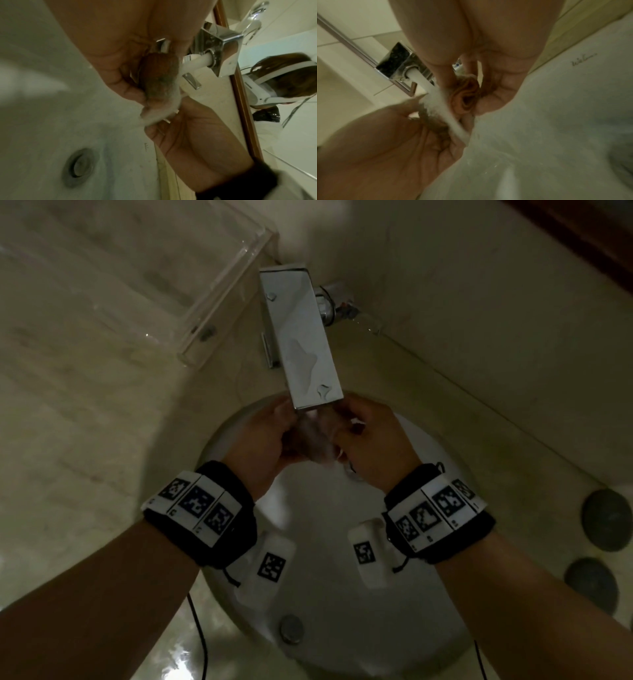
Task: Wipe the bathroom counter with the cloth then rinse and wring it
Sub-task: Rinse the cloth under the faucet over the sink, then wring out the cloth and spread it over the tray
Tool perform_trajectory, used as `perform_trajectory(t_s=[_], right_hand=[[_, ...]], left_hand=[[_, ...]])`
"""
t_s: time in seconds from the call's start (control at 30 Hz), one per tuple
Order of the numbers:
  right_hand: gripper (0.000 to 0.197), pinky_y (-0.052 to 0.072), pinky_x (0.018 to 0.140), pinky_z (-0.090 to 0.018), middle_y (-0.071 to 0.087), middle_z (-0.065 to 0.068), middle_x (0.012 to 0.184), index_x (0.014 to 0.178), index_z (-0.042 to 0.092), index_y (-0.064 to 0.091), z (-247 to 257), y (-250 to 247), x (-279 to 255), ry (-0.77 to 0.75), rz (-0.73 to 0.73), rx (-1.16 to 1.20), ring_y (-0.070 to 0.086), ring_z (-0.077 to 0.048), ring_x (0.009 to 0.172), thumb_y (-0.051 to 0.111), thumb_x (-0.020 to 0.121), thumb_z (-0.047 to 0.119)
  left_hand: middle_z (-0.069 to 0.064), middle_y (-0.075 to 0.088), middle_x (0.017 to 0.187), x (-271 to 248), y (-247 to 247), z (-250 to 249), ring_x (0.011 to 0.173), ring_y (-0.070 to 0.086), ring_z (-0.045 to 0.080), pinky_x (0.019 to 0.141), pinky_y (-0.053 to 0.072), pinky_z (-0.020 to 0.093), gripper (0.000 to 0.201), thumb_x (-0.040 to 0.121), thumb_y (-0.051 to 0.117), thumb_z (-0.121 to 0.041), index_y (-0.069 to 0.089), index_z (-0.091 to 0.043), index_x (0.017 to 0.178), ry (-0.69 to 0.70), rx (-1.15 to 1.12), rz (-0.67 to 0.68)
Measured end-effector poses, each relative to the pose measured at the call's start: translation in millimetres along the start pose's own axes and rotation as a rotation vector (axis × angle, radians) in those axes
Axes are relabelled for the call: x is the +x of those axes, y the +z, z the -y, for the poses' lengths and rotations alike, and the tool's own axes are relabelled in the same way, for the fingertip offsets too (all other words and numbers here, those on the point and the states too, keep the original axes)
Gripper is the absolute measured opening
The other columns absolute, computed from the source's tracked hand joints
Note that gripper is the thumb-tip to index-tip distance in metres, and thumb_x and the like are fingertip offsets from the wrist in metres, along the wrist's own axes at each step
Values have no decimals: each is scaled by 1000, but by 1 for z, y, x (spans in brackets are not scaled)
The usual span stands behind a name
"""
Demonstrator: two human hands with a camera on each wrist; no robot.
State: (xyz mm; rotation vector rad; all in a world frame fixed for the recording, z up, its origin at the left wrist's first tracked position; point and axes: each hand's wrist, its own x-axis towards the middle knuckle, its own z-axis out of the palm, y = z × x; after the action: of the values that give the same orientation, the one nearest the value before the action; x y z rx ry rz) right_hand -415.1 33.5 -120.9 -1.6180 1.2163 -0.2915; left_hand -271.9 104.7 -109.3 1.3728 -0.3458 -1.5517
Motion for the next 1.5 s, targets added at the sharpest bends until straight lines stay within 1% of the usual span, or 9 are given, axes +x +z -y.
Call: perform_trajectory(t_s=[0.13, 0.27, 0.37, 0.53, 0.73, 0.9, 1.13, 1.37, 1.5], right_hand=[[12, 50, 65, -25, 70, 6, 82, 91, 14, 72, 7, -6, 0, -6, -107, 29, 65, -7, 71, 66, 89, 25], [32, 53, 80, -23, 67, 3, 101, 114, 15, 63, 26, -26, 4, -54, -226, 132, 65, -11, 92, 71, 84, 11], [46, 55, 89, -30, 67, -7, 109, 124, 7, 58, 43, -41, 10, -119, -299, 294, 66, -13, 98, 72, 80, 7], [26, 57, 89, -42, 71, -10, 93, 101, 11, 65, 52, -46, 13, -135, -318, 296, 69, -18, 90, 73, 78, 1], [36, 57, 87, -29, 70, -12, 103, 115, 3, 63, 54, -42, -5, -189, -179, 277, 69, -21, 96, 70, 81, -5], [66, 55, 86, -23, 63, 0, 117, 140, 20, 43, 40, -39, -23, -151, -40, 134, 64, -11, 103, 73, 83, 8], [33, 56, 82, -29, 71, 6, 101, 115, 21, 63, 15, -28, -58, -197, -29, -83, 67, -5, 90, 68, 86, 36], [10, 60, 65, -48, 71, -6, 90, 99, 11, 67, 2, -44, -79, -66, -135, 93, 72, -25, 68, 67, 90, 13], [30, 60, 73, -44, 62, 3, 118, 116, 21, 60, 3, -48, -99, -67, -142, 125, 71, -22, 80, 67, 88, 13]], left_hand=[[13, 70, 110, 2, -2, 3, 87, 67, 23, 75, 55, 37, 57, 80, 70, -25, 52, -6, 132, 23, 196, 150], [20, 64, 78, -3, -1, -1, 75, 62, 23, 72, 48, 36, 14, 92, 63, -16, 74, -12, 100, 78, 245, 88], [18, 61, 62, -4, 3, -6, 57, 61, 18, 61, 48, 25, 33, 97, 55, -15, 78, -24, 76, 152, 252, 52], [28, 63, 90, -6, 1, -6, 76, 54, 33, 71, 45, 42, 25, 90, 57, -17, 67, -3, 108, 193, 187, 146], [19, 63, 87, -5, -1, 1, 72, 63, 20, 65, 49, 19, 25, 92, 44, 16, 56, 18, 114, 232, 237, 151], [8, 51, 66, -6, 4, 4, 59, 43, 23, 60, 35, 35, 19, 94, 58, -13, 62, 2, 84, 224, 322, 257], [-1, 56, 57, -22, 21, 1, 50, 48, 15, 50, 41, 25, 12, 93, 62, -19, 66, -8, 89, 227, 460, 221], [-6, 68, 95, -38, 34, 11, 78, 66, 4, 66, 52, 22, 48, 72, 82, -15, 55, -21, 112, 204, 838, 277], [-13, 61, 78, -41, 47, 13, 66, 57, 0, 56, 39, 15, 31, 74, 80, -33, 55, -26, 89, 251, 1057, 217]])
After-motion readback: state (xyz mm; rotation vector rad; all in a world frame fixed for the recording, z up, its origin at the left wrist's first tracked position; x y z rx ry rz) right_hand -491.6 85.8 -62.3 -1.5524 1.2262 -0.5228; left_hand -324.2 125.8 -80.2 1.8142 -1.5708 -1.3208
